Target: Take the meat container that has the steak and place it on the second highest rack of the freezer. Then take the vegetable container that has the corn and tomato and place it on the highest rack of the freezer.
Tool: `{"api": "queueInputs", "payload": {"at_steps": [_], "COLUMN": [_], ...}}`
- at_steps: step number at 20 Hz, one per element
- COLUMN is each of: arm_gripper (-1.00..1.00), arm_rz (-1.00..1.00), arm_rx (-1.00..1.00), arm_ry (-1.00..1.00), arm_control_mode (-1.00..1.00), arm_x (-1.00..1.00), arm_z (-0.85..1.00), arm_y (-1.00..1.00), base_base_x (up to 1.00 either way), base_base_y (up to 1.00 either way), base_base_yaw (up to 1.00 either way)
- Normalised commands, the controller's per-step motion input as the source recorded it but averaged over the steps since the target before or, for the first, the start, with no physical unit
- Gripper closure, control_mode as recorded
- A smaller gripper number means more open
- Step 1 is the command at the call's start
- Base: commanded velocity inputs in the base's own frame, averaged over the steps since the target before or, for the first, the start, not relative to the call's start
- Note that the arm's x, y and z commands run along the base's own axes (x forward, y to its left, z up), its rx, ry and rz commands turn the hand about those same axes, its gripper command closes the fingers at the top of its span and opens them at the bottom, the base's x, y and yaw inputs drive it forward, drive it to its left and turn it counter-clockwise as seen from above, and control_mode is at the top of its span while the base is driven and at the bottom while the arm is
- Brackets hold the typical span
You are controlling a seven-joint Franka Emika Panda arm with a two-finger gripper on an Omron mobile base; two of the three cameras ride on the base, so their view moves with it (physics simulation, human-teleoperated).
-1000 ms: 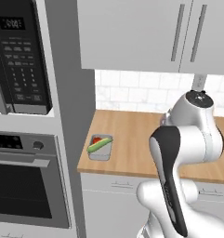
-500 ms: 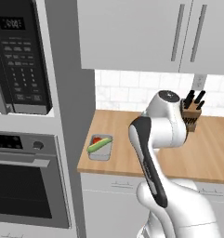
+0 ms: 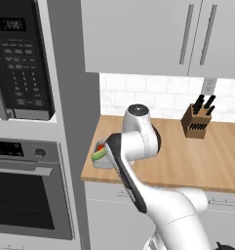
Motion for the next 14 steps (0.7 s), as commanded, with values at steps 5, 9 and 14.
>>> {"api": "queueInputs", "payload": {"at_steps": [5, 9, 14], "arm_gripper": [-1.0, -1.0, -1.0], "arm_rz": [-0.13, -0.05, 0.02], "arm_rx": [-0.1, -0.14, -0.12], "arm_ry": [0.29, 0.19, -0.02], "arm_control_mode": [-1.0, -1.0, -1.0], "arm_x": [0.54, 0.28, 0.05], "arm_z": [-0.03, -0.48, -0.61], "arm_y": [0.17, 0.0, 0.0], "base_base_x": [0.0, 0.0, 0.0], "base_base_y": [0.0, 0.0, 0.0], "base_base_yaw": [0.0, 0.0, 0.0]}}
